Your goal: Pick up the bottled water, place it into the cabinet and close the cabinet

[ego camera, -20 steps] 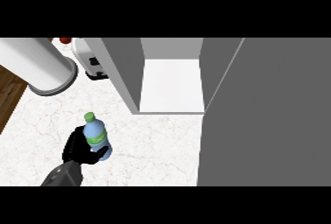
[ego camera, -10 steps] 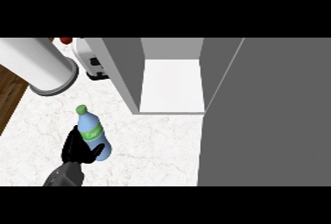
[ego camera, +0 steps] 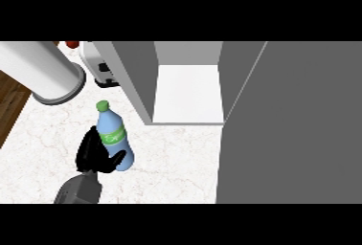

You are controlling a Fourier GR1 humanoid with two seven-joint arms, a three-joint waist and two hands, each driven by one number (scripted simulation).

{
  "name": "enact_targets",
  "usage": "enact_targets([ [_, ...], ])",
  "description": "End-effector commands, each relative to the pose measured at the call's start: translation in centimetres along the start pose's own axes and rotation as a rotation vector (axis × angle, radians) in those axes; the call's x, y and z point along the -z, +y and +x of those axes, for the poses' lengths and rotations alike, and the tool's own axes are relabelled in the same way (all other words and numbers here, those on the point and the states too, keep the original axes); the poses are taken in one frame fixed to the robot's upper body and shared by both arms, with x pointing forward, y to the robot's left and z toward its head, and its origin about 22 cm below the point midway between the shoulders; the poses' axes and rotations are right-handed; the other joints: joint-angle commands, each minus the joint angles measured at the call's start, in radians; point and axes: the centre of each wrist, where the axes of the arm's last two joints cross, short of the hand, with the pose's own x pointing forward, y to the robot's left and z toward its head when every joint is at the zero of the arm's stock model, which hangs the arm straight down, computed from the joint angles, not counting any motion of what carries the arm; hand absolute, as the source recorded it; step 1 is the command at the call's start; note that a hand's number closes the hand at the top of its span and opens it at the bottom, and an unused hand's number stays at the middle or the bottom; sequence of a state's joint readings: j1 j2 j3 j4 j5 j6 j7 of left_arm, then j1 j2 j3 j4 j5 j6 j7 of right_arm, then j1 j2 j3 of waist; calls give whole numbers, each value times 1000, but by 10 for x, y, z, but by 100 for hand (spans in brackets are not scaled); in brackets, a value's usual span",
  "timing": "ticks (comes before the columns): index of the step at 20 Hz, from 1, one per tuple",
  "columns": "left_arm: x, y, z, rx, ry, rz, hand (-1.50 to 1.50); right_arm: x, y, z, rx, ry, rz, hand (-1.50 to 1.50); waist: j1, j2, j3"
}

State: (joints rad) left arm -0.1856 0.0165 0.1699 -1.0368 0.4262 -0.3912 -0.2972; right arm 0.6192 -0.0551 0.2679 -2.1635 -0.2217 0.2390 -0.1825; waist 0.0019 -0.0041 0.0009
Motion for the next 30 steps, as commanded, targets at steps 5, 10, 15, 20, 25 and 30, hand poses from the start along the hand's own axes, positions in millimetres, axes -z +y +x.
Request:
enact_targets([
  [5,38,-80,35,58,-34,-46,150,1,-2,-17,23,8,18,-150,-7,1,0],
  [10,73,-134,47,131,-71,-41,150,15,13,-8,13,-1,34,-150,-14,4,-1],
  [15,74,-151,46,141,-57,-42,150,5,5,-15,33,15,15,-150,-14,3,-1],
  [20,96,-176,58,296,-110,-22,150,15,10,-19,24,13,21,-150,-25,5,0],
  [25,105,-191,53,384,-152,15,150,13,7,-3,39,7,48,-150,-58,9,0],
  [30,115,-190,60,450,-170,80,150,15,5,-13,38,9,54,-150,-68,14,0],
])
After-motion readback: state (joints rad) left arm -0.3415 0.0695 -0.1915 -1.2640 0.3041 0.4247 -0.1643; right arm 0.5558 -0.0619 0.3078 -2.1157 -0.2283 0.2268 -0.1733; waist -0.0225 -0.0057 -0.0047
